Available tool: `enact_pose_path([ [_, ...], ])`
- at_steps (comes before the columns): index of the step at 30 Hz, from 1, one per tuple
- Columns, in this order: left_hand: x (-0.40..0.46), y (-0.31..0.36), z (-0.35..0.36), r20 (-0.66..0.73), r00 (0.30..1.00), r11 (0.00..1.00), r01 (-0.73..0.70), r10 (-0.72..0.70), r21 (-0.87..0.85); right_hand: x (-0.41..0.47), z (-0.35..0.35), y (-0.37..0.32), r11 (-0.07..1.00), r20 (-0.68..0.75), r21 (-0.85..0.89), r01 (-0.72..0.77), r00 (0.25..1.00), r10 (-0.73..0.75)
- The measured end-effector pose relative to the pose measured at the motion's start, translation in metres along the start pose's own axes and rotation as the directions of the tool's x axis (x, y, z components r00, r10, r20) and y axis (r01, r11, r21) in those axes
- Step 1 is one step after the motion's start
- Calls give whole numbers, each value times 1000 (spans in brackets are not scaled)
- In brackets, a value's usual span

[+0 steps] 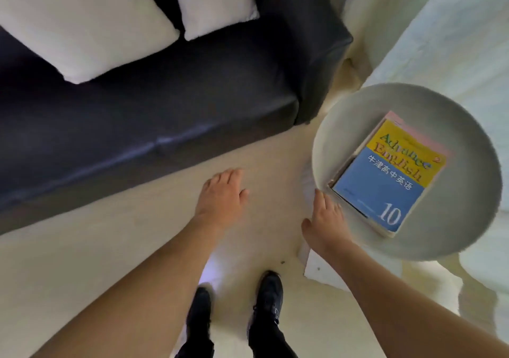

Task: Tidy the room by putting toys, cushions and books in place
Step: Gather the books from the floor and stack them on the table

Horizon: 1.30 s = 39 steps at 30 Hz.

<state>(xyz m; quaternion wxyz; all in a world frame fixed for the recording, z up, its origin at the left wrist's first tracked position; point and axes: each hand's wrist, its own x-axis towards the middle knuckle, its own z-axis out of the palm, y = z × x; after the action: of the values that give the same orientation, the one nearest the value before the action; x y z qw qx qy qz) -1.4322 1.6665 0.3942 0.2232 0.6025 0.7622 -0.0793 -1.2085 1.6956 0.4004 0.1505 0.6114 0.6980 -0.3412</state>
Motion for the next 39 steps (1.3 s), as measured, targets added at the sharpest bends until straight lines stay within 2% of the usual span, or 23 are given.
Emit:
enact_pose_path([
  [5, -57, -97, 17, 16, 974, 970, 226, -225, -92, 2, 43, -83, 965, 140, -183, 185, 977, -161],
  [9, -115, -168, 44, 44, 923, 908, 383, -381, -173, -11, 82, -157, 903, 221, -274, 332, 935, -277],
  [11, -153, -206, 63, 64, 882, 854, 469, -467, -225, -23, 114, -199, 855, 265, -319, 408, 905, -333],
  [20, -285, -316, 143, 138, 715, 626, 676, -686, -389, -83, 232, -315, 656, 431, -459, 599, 796, -424],
  [25, -353, -355, 180, 175, 640, 525, 732, -748, -434, -124, 299, -362, 536, 526, -504, 677, 733, -431],
  [30, -422, -387, 218, 210, 537, 383, 778, -817, -498, -164, 368, -400, 388, 617, -527, 756, 654, -437],
  [39, -556, -413, 300, 315, 306, 68, 805, -898, -589, -263, 496, -447, 105, 757, -496, 862, 488, -435],
])
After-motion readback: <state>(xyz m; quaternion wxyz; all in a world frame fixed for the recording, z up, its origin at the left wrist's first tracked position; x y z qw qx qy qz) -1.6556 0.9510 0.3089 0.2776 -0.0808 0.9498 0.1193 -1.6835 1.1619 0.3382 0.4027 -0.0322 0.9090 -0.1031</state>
